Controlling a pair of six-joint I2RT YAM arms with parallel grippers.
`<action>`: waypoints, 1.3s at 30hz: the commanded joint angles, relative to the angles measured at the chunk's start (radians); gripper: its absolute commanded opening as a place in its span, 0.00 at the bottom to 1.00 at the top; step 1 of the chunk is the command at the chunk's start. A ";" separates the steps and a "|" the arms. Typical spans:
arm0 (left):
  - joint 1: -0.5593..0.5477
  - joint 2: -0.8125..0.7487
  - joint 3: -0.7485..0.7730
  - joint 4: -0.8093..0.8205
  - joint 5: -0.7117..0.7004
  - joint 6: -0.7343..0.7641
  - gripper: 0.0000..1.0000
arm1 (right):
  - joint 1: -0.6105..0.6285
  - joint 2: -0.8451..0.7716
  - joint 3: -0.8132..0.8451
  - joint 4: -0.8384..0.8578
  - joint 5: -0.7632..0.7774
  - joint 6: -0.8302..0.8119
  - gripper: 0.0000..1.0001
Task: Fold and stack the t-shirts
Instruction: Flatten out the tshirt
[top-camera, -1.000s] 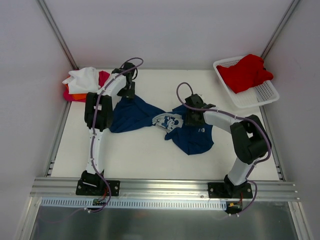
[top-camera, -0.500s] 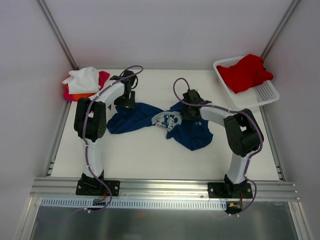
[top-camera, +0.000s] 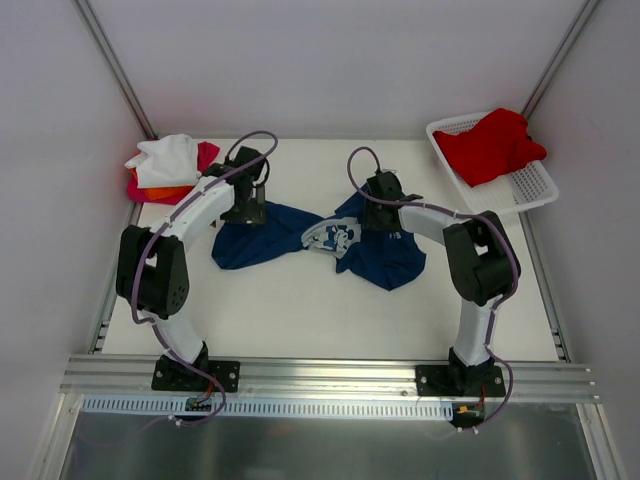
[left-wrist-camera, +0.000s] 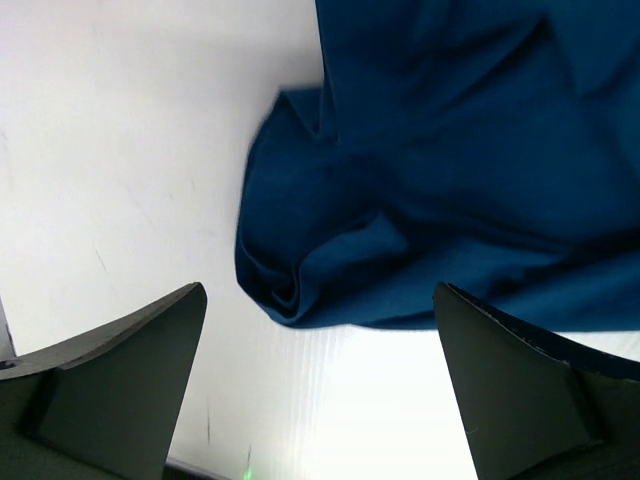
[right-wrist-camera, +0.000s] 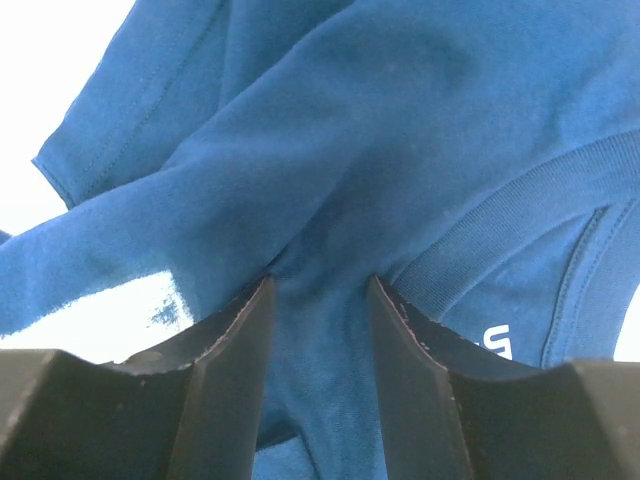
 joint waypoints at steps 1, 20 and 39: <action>-0.031 -0.051 -0.115 0.008 -0.010 -0.067 0.99 | -0.022 0.047 0.020 -0.056 -0.027 -0.014 0.45; -0.091 -0.289 -0.410 0.054 -0.096 -0.169 0.77 | -0.041 0.033 0.073 -0.093 -0.058 -0.049 0.45; -0.090 -0.038 -0.368 0.117 -0.090 -0.158 0.60 | -0.044 -0.037 0.030 -0.098 -0.063 -0.065 0.45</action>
